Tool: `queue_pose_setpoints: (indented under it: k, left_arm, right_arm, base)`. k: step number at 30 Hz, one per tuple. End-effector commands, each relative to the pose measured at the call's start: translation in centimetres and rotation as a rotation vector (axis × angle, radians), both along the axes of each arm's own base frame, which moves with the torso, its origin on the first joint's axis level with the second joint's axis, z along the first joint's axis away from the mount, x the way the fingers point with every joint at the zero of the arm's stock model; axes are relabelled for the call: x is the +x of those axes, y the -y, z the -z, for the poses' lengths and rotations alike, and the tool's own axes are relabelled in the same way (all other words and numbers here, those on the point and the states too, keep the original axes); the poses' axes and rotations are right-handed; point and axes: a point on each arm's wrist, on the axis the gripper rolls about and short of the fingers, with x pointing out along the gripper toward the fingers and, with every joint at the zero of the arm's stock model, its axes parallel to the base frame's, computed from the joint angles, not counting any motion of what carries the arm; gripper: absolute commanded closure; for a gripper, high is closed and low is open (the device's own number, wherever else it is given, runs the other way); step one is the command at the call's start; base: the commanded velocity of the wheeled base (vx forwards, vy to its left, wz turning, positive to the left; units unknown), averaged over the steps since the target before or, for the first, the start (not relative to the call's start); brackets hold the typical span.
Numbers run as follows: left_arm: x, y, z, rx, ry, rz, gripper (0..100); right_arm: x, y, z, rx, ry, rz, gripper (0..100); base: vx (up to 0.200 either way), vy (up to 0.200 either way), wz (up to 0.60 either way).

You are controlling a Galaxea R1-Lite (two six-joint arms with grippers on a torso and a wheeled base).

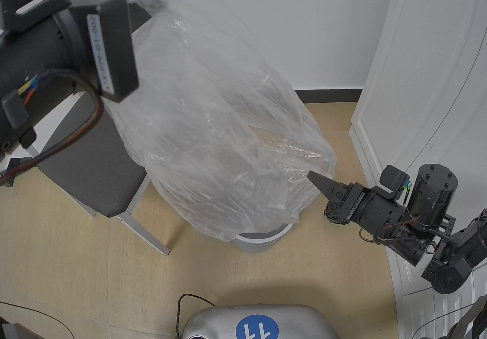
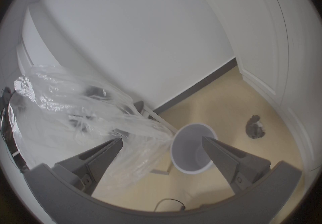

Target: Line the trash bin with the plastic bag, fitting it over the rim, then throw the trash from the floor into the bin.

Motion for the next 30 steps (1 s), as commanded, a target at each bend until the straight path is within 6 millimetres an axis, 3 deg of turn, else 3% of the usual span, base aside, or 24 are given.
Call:
queue_pose_setpoints:
  k: [1,13,17,30]
  left_arm:
    - [-0.24,-0.36,-0.05,-0.009,0.001,0.001,100]
    - [-0.32,0.13,0.07,-0.016,-0.009,0.037,100]
    - [-0.26,0.22,0.12,-0.015,-0.01,0.037,100]
    - [-0.28,0.51,0.15,-0.012,-0.011,0.045,100]
  right_arm:
    - [0.92,-0.66,2.03,0.024,-0.04,-0.031,0]
    - [1.19,-0.84,1.75,0.161,0.039,-0.046,0]
    - [1.02,-0.77,2.62,0.142,0.016,-0.047,0]
    - [1.06,-0.74,2.48,0.147,0.021,-0.044,0]
  base:
    - [0.0,0.0,0.0]
    - [0.0,0.0,0.0]
    - [0.0,0.0,0.0]
    - [0.0,0.0,0.0]
